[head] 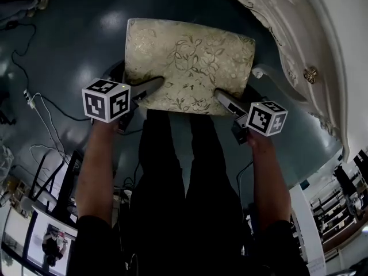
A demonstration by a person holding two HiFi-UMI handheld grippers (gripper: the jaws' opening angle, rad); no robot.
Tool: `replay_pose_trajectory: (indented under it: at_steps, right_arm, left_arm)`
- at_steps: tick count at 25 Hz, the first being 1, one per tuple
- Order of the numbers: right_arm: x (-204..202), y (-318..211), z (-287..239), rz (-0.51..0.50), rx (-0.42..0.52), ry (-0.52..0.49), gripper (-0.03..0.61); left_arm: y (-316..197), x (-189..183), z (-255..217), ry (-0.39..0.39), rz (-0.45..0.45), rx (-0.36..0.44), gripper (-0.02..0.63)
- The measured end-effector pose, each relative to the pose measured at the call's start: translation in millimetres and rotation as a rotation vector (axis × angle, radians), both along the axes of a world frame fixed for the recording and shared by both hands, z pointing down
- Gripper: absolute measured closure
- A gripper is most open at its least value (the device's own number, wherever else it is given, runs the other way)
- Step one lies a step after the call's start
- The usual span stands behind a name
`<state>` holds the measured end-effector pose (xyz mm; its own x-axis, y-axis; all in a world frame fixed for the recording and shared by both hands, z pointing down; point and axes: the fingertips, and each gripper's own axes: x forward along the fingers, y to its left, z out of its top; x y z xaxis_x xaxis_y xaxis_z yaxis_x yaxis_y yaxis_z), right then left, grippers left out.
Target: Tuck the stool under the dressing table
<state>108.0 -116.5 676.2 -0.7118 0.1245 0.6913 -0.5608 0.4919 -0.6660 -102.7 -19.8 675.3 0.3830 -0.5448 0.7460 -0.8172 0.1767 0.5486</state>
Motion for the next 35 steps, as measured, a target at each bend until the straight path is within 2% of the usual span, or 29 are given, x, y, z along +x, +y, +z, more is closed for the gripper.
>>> replay_pose_trajectory:
  at_steps: [1, 4, 5, 14, 19, 24, 29, 35]
  right_arm:
    - [0.9, 1.3, 0.4, -0.015, -0.002, -0.001, 0.098]
    - [-4.3, -0.3, 3.0, -0.148, -0.027, -0.007, 0.098]
    - [-8.0, -1.9, 3.9, -0.161, -0.027, -0.014, 0.098]
    - [0.5, -4.7, -2.1, 0.036, 0.034, -0.037, 0.098]
    - [1.8, -7.4, -5.1, 0.126, 0.053, -0.056, 0.098]
    - [9.7, -28.6, 17.0, 0.199, 0.072, -0.052, 0.098]
    - [14.6, -56.5, 21.6, 0.232, 0.118, -0.057, 0.098]
    - [23.0, -87.3, 58.2, 0.251, 0.112, -0.059, 0.097]
  left_arm:
    - [5.7, 2.9, 1.2, 0.008, -0.030, 0.005, 0.055]
    - [32.8, 14.3, 2.8, 0.015, -0.193, 0.002, 0.054]
    - [35.1, 13.2, 3.3, 0.008, -0.216, 0.004, 0.054]
    - [-15.4, -3.1, -6.9, -0.046, -0.024, 0.085, 0.043]
    - [-33.4, -7.7, -7.3, -0.028, 0.003, 0.121, 0.041]
    - [-69.7, -4.7, 16.6, -0.023, 0.057, 0.145, 0.038]
    - [-100.4, -0.6, 24.2, -0.025, 0.071, 0.167, 0.035]
    - [-129.0, 9.8, 64.2, -0.013, 0.055, 0.137, 0.032]
